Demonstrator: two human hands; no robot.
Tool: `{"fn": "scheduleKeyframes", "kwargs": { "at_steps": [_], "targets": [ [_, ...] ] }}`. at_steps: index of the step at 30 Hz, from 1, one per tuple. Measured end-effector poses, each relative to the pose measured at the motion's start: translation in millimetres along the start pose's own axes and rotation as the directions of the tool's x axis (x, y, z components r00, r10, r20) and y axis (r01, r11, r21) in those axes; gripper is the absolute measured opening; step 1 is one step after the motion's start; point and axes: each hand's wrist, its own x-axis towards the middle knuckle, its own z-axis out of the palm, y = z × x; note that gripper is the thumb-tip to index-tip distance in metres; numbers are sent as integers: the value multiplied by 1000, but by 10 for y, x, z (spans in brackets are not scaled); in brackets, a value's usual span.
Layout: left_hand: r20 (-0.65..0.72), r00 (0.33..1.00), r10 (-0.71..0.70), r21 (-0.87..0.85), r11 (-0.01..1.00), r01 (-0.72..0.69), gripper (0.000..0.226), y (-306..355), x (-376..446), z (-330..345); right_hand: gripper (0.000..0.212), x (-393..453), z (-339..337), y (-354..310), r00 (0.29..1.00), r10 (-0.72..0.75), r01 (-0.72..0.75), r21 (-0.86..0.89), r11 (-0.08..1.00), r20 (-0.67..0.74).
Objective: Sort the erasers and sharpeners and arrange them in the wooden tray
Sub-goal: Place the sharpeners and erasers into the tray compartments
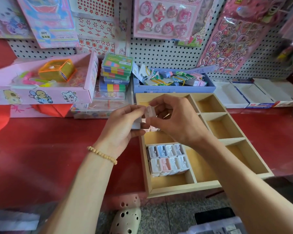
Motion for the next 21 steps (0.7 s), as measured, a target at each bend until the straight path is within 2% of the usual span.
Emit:
{"fn": "scheduleKeyframes", "kwargs": {
  "at_steps": [4,6,9,13,15,17,19,21],
  "targets": [
    [31,999,11,104,994,-15,11,-24,-8,3,31,-5,-9,14,1000,2,-2,32,999,11],
    [33,999,18,166,986,-23,10,-39,-7,-7,30,-27,-30,4,999,-32,35,-114,993,33],
    [13,1000,18,220,975,-21,8,-47,-4,-26,27,-51,-65,-25,993,-95,112,-356,928,63],
    [-32,999,30,190,982,-24,16,-11,32,-70,22,-34,-109,21,988,-149,146,-469,871,32],
    [-43,999,32,107,994,-28,27,30,41,-130,24,-26,-146,85,993,-105,115,-532,839,50],
    [-53,996,73,73,995,-69,33,70,29,-200,28,-28,-165,134,993,5,64,-572,818,119],
    [-63,991,115,78,991,-110,32,83,14,-240,30,-25,-131,166,978,97,30,-583,812,185],
    [-74,988,135,94,987,-128,28,73,10,-245,33,-5,-64,178,967,129,30,-595,803,222]
  ]
}}
